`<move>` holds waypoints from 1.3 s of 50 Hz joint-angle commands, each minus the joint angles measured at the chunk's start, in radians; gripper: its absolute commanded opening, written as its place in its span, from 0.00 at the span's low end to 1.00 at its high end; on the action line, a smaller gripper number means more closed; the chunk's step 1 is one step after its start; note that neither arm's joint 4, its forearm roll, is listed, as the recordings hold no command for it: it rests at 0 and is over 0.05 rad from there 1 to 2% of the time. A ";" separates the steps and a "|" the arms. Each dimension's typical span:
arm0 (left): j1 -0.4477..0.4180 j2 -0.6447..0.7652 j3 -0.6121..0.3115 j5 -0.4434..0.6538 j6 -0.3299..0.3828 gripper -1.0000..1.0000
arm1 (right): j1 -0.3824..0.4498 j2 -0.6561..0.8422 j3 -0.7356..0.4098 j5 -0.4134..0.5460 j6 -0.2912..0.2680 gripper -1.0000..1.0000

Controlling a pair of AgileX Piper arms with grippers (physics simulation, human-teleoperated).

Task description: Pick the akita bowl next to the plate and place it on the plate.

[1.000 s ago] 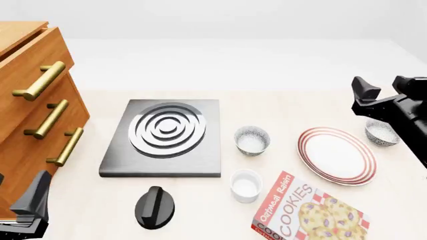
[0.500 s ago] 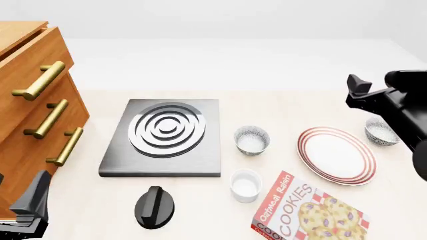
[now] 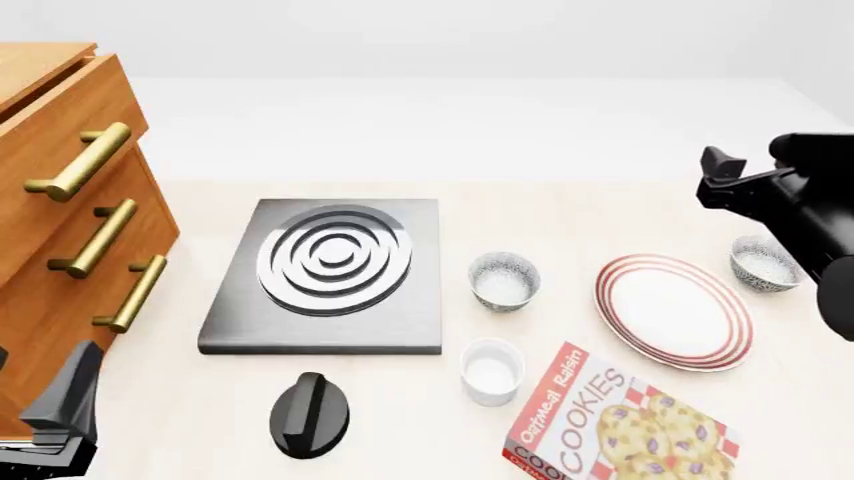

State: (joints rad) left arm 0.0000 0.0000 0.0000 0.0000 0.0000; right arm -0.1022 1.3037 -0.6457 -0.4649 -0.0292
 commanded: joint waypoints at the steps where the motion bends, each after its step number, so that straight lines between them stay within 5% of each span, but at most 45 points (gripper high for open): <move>1: 0.000 0.000 0.000 0.000 0.000 1.00 | -0.023 0.026 -0.020 0.006 0.012 1.00; 65: 0.000 0.000 0.000 0.000 0.000 1.00 | -0.190 0.061 -0.090 0.064 0.097 1.00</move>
State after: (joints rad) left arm 0.0000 0.0000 0.0000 0.0000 0.0000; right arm -0.2660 1.3600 -0.7282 -0.4071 0.0552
